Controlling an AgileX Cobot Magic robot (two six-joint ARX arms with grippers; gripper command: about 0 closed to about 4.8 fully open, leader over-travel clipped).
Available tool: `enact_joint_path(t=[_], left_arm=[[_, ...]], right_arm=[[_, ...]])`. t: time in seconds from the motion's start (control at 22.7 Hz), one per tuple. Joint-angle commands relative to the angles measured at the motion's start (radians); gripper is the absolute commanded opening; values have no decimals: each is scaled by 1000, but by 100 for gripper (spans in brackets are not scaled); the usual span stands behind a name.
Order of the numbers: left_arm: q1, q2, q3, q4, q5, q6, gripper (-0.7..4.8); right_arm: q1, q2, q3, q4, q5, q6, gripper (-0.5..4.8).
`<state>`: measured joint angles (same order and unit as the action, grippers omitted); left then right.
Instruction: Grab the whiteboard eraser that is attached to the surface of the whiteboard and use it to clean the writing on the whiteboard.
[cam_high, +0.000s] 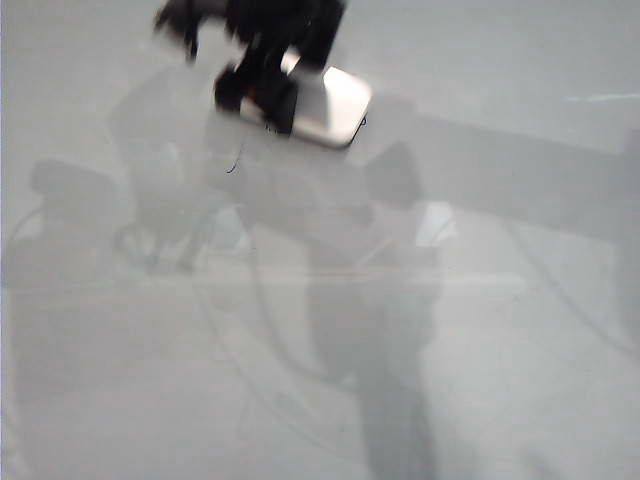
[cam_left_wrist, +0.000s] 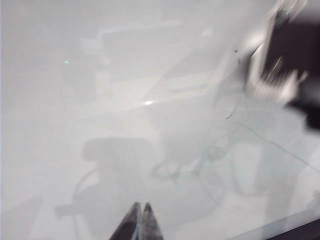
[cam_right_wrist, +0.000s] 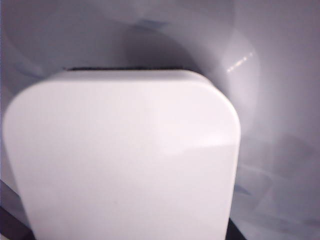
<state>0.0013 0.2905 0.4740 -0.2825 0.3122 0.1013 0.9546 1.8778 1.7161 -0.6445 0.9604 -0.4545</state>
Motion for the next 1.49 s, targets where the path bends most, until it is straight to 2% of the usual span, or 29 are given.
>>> enact_joint_path(t=[0.04, 0.13, 0.31, 0.44, 0.57, 0.66, 0.7, 0.92, 1.06, 1.36, 1.49], left_arm=[[-1, 1, 3, 6, -2, 4, -6], [-1, 1, 3, 6, -2, 4, -6], [-1, 1, 3, 6, -2, 4, -6], [-2, 2, 3, 5, -2, 4, -6], [-2, 2, 3, 5, -2, 3, -6], [-2, 2, 3, 5, -2, 3, -6], [-1, 2, 3, 5, 1, 3, -6], [-2, 2, 3, 5, 6, 4, -6], [-2, 2, 3, 6, 3, 4, -6], [-2, 2, 3, 6, 2, 3, -6], [-2, 2, 3, 6, 6, 3, -6]], right_arm=[[1, -85, 3, -73, -69, 198, 189], [-3, -142, 0, -65, -77, 220, 189], [-41, -317, -143, 116, -163, 227, 188], [-58, -494, -333, 284, -246, 282, 187], [-83, -621, -554, 481, -277, 301, 175], [-95, -649, -658, 585, -296, 301, 175], [-111, -653, -737, 688, -308, 301, 175], [-174, -605, -900, 1034, -313, 301, 174], [-214, -522, -913, 1126, -333, 300, 150], [-202, -380, -911, 1363, -372, 294, 148], [-202, -326, -881, 1382, -381, 294, 148]])
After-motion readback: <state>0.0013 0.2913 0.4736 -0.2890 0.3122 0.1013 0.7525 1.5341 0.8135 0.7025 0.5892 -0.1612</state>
